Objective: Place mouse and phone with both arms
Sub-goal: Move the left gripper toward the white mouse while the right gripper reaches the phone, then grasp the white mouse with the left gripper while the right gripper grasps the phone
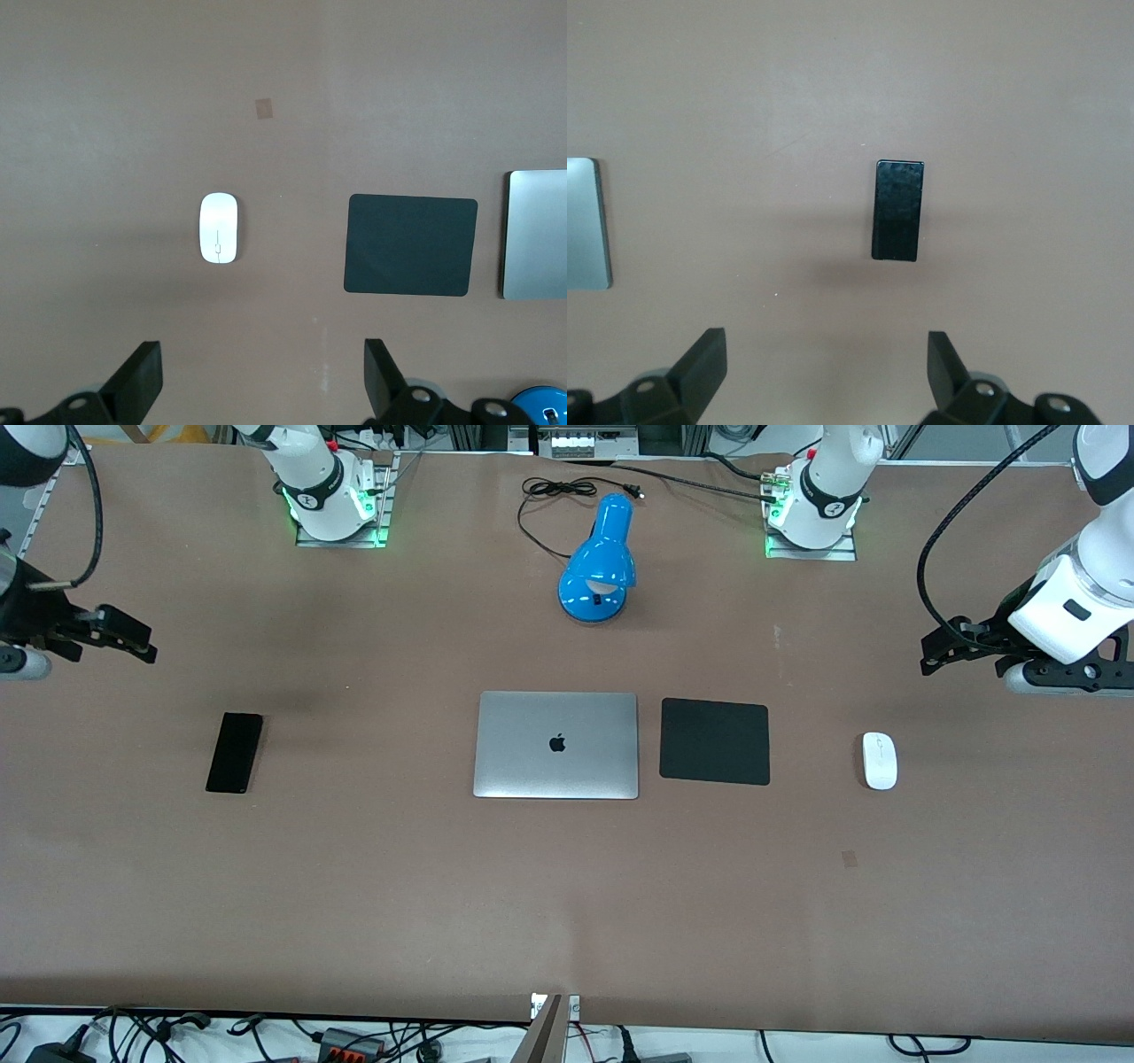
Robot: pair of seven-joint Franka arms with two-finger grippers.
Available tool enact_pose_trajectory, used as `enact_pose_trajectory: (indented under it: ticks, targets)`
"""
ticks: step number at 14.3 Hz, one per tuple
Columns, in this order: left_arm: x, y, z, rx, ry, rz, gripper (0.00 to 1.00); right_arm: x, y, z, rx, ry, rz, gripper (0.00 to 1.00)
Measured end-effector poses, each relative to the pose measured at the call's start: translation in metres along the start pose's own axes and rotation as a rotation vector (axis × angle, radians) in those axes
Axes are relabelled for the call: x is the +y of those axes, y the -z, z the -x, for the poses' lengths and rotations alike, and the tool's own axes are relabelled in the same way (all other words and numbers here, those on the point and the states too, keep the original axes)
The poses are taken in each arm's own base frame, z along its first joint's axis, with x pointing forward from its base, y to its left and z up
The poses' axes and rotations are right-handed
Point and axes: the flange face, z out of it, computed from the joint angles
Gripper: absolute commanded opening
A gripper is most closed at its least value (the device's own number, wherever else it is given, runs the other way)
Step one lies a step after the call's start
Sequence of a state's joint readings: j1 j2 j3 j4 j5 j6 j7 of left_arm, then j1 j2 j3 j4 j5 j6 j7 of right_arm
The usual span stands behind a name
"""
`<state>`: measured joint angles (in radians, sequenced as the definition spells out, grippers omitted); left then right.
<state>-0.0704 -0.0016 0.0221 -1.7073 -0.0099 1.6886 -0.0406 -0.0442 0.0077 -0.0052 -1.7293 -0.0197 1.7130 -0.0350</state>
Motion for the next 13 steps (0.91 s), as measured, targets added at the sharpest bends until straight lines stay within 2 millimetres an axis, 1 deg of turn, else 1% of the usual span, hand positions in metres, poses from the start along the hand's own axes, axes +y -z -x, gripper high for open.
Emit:
enact_pose_trajectory:
  ticks: [3,5,7,8,10,12,13]
  targets:
    - [0.000,-0.001,0.001,-0.008,0.000,0.000,1.00,0.004,-0.044,-0.013,-0.002,-0.007,0.000,1.00]
    - [0.000,-0.009,0.004,-0.064,0.000,-0.003,1.00,0.005,-0.070,-0.016,-0.009,-0.007,-0.001,1.00]
    - [-0.002,-0.021,0.008,-0.141,0.004,-0.006,1.00,0.009,-0.090,-0.016,-0.019,-0.014,-0.002,1.00]
    - [-0.004,-0.027,0.007,-0.162,0.008,-0.007,1.00,0.011,-0.099,-0.018,-0.025,-0.018,-0.002,1.00]
    - [-0.007,-0.043,-0.001,-0.193,0.013,-0.009,1.00,0.016,-0.111,-0.020,-0.039,-0.025,-0.003,1.00]
    - [-0.011,-0.064,-0.011,-0.245,0.015,-0.011,1.00,0.020,-0.125,-0.025,-0.043,-0.032,-0.003,1.00]
    - [-0.017,-0.079,-0.016,-0.276,0.017,-0.012,1.00,0.024,-0.136,-0.029,-0.042,-0.038,-0.004,1.00]
